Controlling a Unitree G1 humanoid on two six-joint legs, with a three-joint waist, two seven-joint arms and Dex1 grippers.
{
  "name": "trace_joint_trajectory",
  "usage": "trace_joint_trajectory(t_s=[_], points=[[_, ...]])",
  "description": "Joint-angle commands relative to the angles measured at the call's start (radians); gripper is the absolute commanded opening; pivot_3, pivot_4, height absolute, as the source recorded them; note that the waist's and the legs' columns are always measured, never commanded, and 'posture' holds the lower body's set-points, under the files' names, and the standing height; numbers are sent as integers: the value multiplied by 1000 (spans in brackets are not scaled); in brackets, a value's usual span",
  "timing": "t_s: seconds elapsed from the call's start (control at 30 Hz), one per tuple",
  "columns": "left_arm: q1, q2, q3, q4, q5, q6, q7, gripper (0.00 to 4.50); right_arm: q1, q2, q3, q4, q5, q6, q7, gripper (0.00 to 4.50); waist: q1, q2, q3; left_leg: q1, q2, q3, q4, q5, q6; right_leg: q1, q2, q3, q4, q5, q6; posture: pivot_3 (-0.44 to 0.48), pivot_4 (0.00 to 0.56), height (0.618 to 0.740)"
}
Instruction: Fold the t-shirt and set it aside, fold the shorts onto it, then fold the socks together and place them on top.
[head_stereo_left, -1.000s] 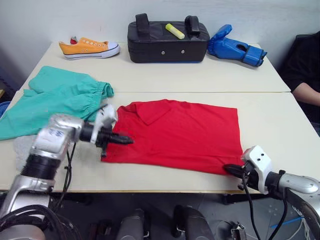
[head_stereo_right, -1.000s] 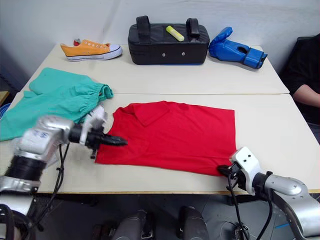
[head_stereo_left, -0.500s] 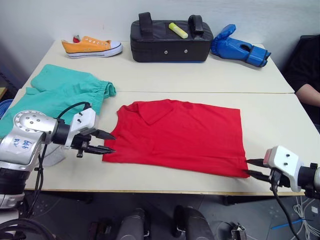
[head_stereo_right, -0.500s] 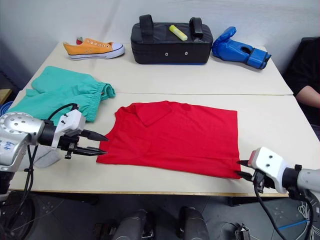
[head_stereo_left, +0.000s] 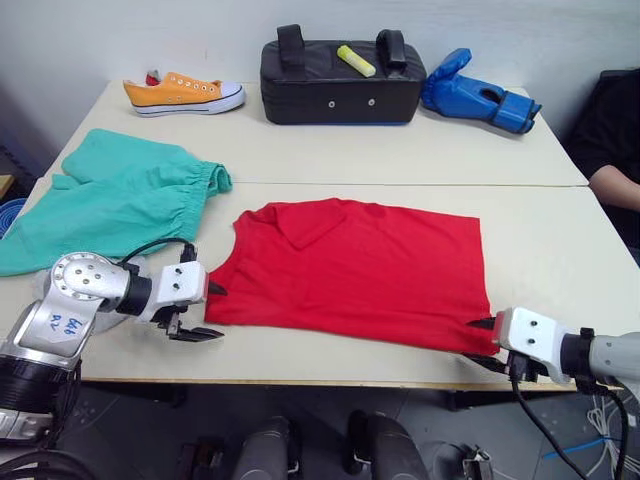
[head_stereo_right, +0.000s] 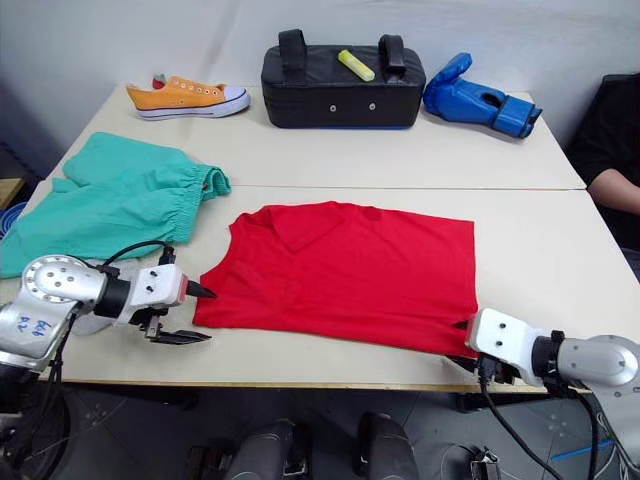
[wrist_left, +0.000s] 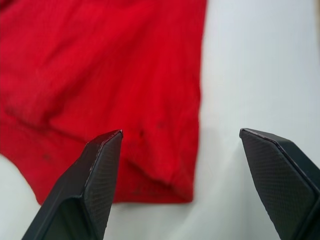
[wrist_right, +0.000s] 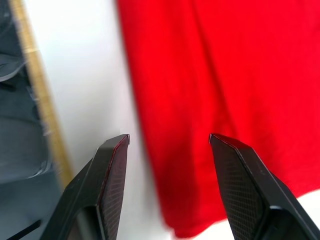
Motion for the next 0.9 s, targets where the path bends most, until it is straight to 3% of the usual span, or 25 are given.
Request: trace_joint_trajectory(t_s=[0.03,0.2,0.33,0.53,0.6,0.7,0.9], points=[[-24,-3,-15,45,28,-36,-3,3028,-8,-8,21,33,-39,-28,-3,1656,2,0,0,0,0,0,0,0,0,0,0,0,0,0,0,0,150,740],[-26,-18,-48,111,64,-74,2,1411,-3,-14,30,76,-66,-61,1,0,1,0,0,1,0,0,0,0,1,2,0,0,0,0,0,0,150,740],[-42,-38,-40,140,43,-63,2,117,4,-15,25,89,-66,-83,10,0,2,1,-1,10,0,0,-1,-3,-4,9,0,0,0,0,0,0,150,740],[26,6,-9,26,-48,26,-82,48,36,-40,2,113,-53,-204,69,0,-1,1,-1,11,0,0,-2,-5,-5,10,0,0,-2,-1,0,0,150,740],[121,47,7,-76,-73,68,-99,48,84,-65,-22,117,-45,-277,120,0,-1,2,-1,10,0,0,-2,-5,-4,10,0,0,-2,-2,1,0,150,740],[249,86,39,-184,-83,88,-81,48,151,-95,-49,148,-65,-373,158,0,-4,3,-1,12,0,0,-3,-6,-1,12,0,0,-2,-6,3,0,150,740],[332,87,90,-209,-71,83,-19,48,171,-83,-61,159,-59,-380,136,0,-1,4,-1,18,0,-1,-3,-12,-6,16,-1,0,-2,-9,2,0,150,740]])
